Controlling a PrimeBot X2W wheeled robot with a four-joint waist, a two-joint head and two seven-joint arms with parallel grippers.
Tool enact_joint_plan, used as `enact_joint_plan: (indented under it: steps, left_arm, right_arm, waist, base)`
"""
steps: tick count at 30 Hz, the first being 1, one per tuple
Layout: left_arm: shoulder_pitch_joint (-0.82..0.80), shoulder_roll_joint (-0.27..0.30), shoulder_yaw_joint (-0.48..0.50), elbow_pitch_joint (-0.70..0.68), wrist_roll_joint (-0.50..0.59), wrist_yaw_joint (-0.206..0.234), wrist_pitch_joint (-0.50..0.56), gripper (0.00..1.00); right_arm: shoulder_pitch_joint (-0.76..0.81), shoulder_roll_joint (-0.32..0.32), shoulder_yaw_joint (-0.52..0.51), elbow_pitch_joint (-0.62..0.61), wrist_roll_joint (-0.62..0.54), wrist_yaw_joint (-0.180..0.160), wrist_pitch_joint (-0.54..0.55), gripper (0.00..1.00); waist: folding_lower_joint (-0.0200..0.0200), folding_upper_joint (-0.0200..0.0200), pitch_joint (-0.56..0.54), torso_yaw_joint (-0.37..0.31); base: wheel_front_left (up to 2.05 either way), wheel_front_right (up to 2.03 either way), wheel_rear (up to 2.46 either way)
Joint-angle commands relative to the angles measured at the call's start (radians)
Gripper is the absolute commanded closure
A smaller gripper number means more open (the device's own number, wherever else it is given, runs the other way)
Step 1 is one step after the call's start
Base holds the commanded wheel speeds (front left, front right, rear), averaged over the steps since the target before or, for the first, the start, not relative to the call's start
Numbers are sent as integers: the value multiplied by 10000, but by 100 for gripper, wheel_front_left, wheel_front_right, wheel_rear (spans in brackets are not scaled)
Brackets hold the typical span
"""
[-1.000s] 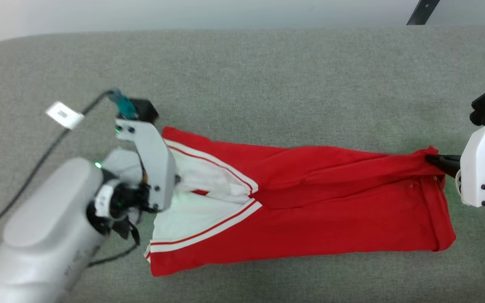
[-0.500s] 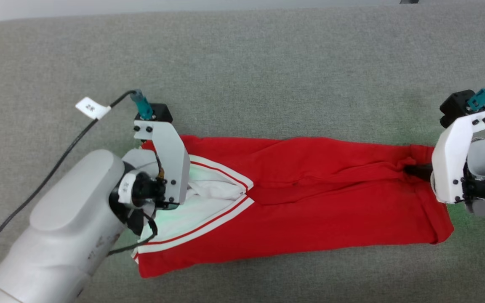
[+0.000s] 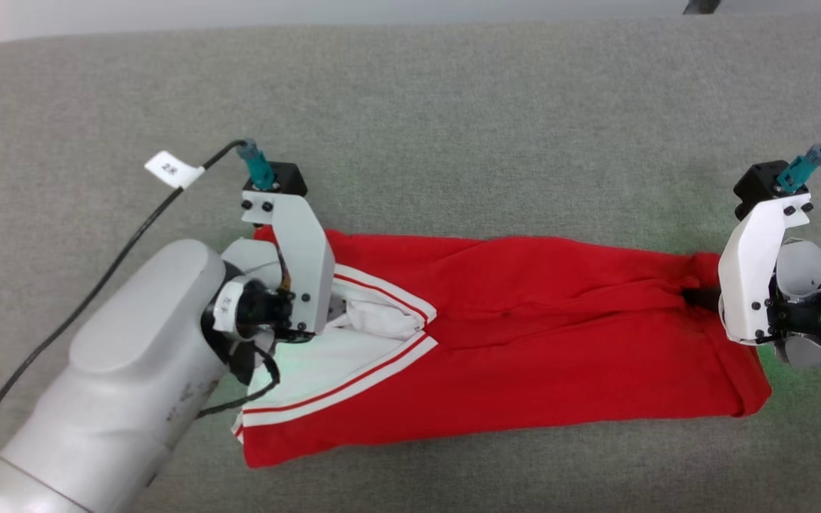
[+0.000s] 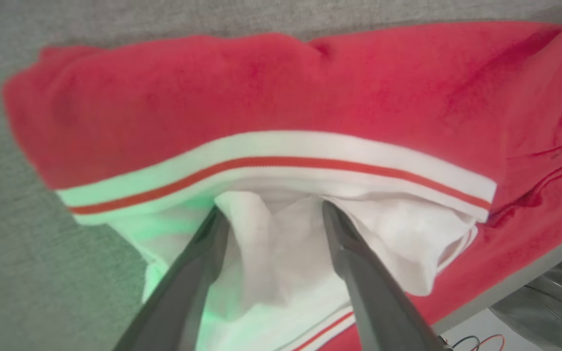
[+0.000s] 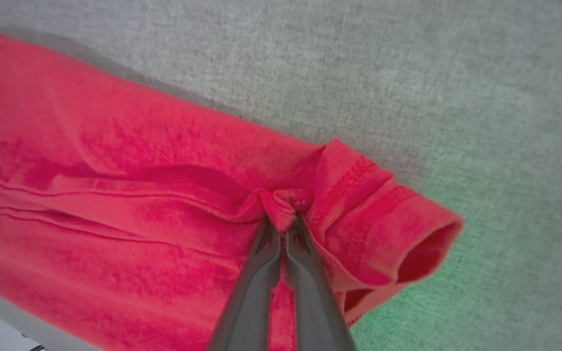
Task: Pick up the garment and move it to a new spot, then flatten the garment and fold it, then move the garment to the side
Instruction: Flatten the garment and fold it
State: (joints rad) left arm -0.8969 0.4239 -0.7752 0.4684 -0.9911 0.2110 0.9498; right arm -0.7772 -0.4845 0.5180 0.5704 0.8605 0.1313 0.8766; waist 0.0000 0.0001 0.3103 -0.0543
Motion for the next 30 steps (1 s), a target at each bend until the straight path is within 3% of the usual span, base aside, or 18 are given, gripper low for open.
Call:
enact_joint_plan:
  steps: [1, 8, 12, 13, 14, 19, 21, 22, 30]
  left_arm:
    - [4, 211, -67, 220, 140, -41, 38, 0]
    - [-199, 293, -9, 25, 89, 16, 213, 0]
    - [-48, 537, 11, -356, 180, 159, 151, 0]
    - [25, 625, -30, -532, 235, 112, 107, 0]
    - [121, 682, 24, -683, 201, 120, -2, 0]
    - [439, 1019, 264, -1439, 501, 31, -1106, 0]
    - [867, 1135, 659, -1874, 558, -111, -2357, 0]
    - [867, 1135, 659, -1874, 558, -111, -2357, 0]
    - [2454, 1561, 1389, -2930, 989, -281, -5578, 0]
  right_arm:
    - [272, 100, 77, 323, -107, -12, 87, 91]
    - [519, 235, 25, 832, -176, -12, 32, 83]
    - [540, 299, 40, 945, -220, -12, -66, 62]
    - [568, 311, 69, 916, -254, -12, -118, 55]
    - [585, 308, 56, 878, -258, -12, -201, 0]
    - [628, 233, -54, 800, -423, -12, -708, 0]
    - [848, 148, -58, 600, -464, -12, -1130, 0]
    - [848, 148, -58, 600, -464, -12, -1130, 0]
    - [1912, -469, -4, -812, -764, -12, -3236, 0]
  waist:
    - [0, -1, -232, 167]
    - [0, -1, -802, 421]
    - [0, -1, -1111, 499]
    - [0, -1, -1191, 517]
    - [0, -1, -1266, 526]
    - [0, -1, -1543, 551]
    - [0, -1, -1751, 536]
    - [0, -1, -1751, 536]
    - [0, -1, -2385, 433]
  base:
    - [0, 0, 0]
    - [0, 0, 0]
    - [0, 0, 0]
    - [0, 0, 0]
    - [0, 0, 0]
    - [0, 0, 0]
    - [0, 0, 0]
    - [0, 0, 0]
    - [0, 0, 0]
